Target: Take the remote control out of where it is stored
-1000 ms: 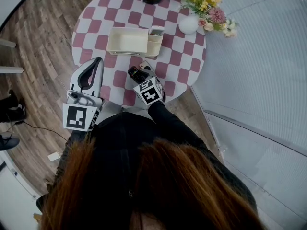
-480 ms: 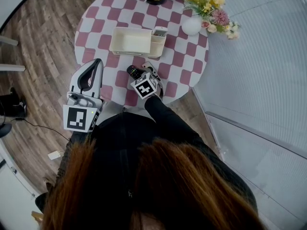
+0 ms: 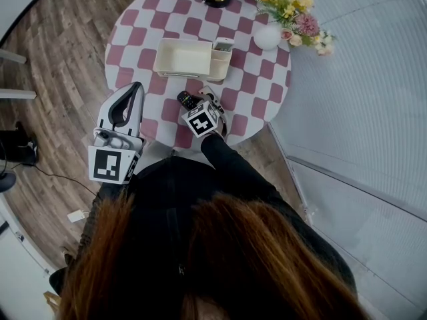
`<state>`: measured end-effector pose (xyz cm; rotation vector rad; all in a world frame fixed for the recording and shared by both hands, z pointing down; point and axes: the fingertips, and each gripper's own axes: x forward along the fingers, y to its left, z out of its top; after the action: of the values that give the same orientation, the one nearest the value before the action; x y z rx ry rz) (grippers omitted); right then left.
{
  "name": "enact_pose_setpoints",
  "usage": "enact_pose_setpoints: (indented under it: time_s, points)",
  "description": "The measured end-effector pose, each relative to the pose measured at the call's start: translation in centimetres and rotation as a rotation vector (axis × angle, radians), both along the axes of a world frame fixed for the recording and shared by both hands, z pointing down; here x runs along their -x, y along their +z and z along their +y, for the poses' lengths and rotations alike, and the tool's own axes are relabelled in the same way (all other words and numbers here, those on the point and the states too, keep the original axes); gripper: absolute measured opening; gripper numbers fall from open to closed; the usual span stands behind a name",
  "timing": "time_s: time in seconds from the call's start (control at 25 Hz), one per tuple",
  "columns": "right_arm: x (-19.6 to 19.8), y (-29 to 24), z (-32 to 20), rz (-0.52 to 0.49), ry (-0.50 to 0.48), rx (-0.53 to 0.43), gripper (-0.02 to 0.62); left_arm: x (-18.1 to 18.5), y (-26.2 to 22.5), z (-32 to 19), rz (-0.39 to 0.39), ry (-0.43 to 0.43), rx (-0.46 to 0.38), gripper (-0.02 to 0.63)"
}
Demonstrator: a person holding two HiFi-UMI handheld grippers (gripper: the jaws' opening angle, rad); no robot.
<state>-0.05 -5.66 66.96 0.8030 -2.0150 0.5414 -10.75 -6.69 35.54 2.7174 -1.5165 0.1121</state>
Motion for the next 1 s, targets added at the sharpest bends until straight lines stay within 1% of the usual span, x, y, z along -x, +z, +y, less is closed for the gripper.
enact_pose_setpoints:
  time_s: [0.24, 0.28, 0.36, 0.44, 0.56, 0.72, 0.8, 0.88, 1.0]
  points:
    - [0.2, -1.2, -0.8, -0.037, 0.023, -0.043, 0.202, -0.1, 0.0, 0.0, 0.004, 0.003, -0.004, 0.009]
    - [0.2, -1.5, -0.9, -0.044, 0.027, -0.054, 0.187, -0.2, 0.0, 0.0, 0.005, 0.003, -0.004, 0.009]
    - [0.1, -2.0, -1.1, -0.053, 0.032, -0.075, 0.088, -0.2, 0.0, 0.1, 0.008, 0.004, -0.002, 0.009]
    - [0.0, -2.4, -1.1, -0.067, 0.042, -0.086, 0.044, -0.2, 0.1, 0.1, 0.011, 0.004, 0.000, 0.009]
    - [-0.3, -2.9, -1.2, -0.084, 0.062, -0.111, 0.018, 0.0, 0.4, 0.0, 0.021, -0.002, 0.010, 0.009]
    - [-0.6, -4.0, -1.8, -0.117, 0.083, -0.168, 0.015, 0.0, 0.7, 0.1, 0.008, -0.001, 0.012, 0.009]
    - [-0.5, -5.1, -2.4, -0.172, 0.104, -0.224, 0.015, -0.2, 0.7, 0.2, -0.002, 0.007, 0.009, 0.009]
    - [-0.4, -6.7, -3.0, -0.246, 0.125, -0.308, 0.015, -0.5, 0.6, 0.3, -0.007, 0.015, 0.006, 0.009]
    - [-0.4, -9.5, -3.6, -0.314, 0.138, -0.417, 0.015, -0.7, 0.5, 0.3, -0.009, 0.022, 0.003, 0.009]
